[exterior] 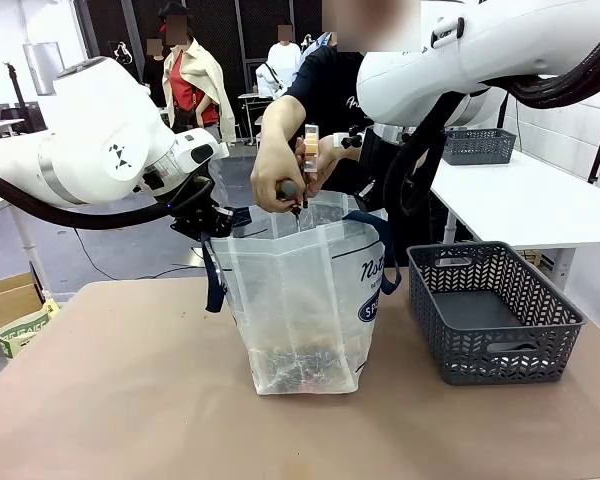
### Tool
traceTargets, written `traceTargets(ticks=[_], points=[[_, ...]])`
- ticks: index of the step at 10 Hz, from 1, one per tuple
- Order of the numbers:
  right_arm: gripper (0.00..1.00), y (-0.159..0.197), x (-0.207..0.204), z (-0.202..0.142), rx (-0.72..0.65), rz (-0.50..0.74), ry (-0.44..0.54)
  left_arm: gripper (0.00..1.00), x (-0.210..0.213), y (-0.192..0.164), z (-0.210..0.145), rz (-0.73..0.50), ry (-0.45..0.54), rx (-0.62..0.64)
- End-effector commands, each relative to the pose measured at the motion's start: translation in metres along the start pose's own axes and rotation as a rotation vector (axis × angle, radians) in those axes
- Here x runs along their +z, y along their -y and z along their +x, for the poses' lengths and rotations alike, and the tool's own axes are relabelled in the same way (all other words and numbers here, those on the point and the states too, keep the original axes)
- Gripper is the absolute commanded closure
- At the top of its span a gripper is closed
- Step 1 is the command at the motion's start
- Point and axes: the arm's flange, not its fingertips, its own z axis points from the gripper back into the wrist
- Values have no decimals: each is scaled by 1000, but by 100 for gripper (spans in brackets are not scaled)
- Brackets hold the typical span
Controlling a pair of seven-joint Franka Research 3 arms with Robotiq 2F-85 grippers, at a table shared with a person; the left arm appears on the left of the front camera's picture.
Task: Transfer purchased items from the store into the shopping bag.
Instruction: Move the Reusable shopping bag to the right side of the table.
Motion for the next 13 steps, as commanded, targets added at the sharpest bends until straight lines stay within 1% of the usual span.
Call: traceTargets(ticks=[1,13], points=[[100,1,0,0,-1,-1,1,100,3,-1,0,3,6,2],[100,1,0,0,-1,-1,1,100,3,-1,0,3,6,2]])
